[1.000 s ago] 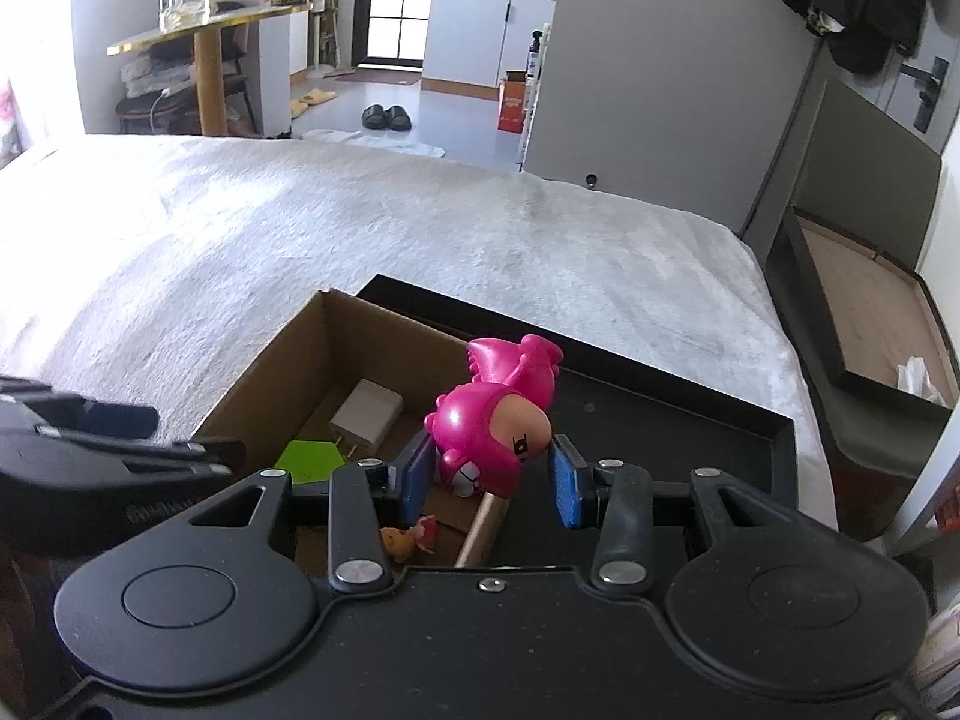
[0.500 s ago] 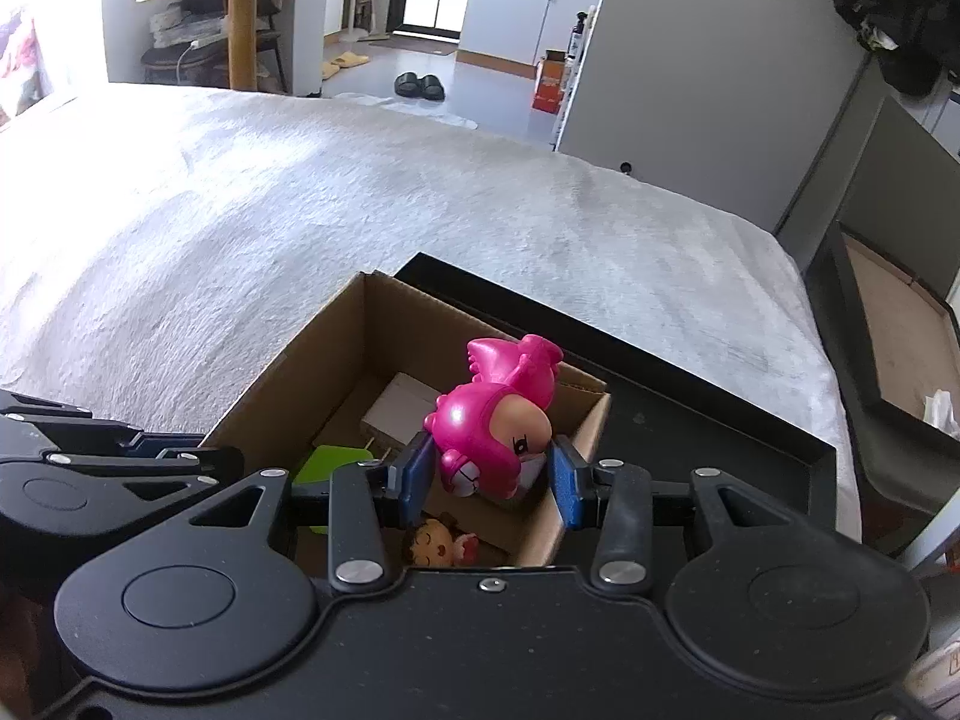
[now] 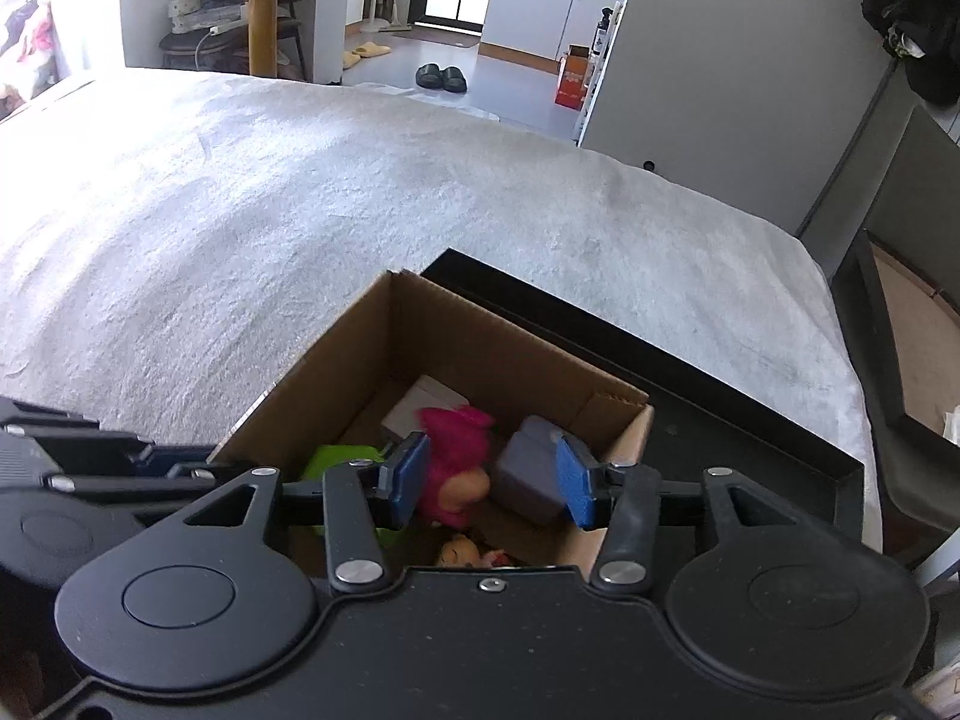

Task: Organize rigid objects
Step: 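Lower the pink doll into the box and open the right gripper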

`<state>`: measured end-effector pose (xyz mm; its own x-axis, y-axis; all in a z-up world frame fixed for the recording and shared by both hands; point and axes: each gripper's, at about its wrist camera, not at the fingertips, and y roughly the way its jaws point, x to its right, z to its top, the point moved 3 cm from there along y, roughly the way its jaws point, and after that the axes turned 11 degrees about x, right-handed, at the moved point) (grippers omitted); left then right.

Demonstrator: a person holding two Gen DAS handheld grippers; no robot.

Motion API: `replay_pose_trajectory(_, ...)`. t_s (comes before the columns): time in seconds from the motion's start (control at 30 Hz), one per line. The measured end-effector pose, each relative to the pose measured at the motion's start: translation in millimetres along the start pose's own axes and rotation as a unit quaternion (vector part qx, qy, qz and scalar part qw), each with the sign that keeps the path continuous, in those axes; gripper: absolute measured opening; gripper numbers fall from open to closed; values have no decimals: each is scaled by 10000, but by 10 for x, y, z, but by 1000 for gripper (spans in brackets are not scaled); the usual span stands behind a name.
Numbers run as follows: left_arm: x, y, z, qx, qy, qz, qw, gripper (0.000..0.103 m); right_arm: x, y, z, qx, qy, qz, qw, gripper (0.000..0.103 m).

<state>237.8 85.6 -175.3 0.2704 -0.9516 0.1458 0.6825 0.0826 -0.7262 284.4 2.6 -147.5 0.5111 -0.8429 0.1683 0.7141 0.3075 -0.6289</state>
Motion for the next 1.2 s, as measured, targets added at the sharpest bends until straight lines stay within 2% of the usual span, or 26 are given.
replay_pose_trajectory(0.23,-3,-31,10,-85,44,50,9999,14,55,-104,-88,-50,109,-67,9999,49)
replay_pose_trajectory(0.43,10,-191,90,-17,127,99,9999,16,142,-248,-91,22,345,-97,9994,59)
replay_pose_trajectory(0.7,109,-476,158,204,321,115,9992,38,324,-514,-115,121,893,-164,9958,77)
replay_pose_trajectory(0.93,181,-697,175,329,443,131,9984,46,472,-764,-189,320,1371,-135,9899,85)
replay_pose_trajectory(1.07,210,-867,198,463,454,103,9978,53,518,-872,-205,370,1430,-156,9889,88)
replay_pose_trajectory(1.2,217,-1000,202,542,460,86,9974,61,560,-1030,-189,524,1559,-182,9862,98)
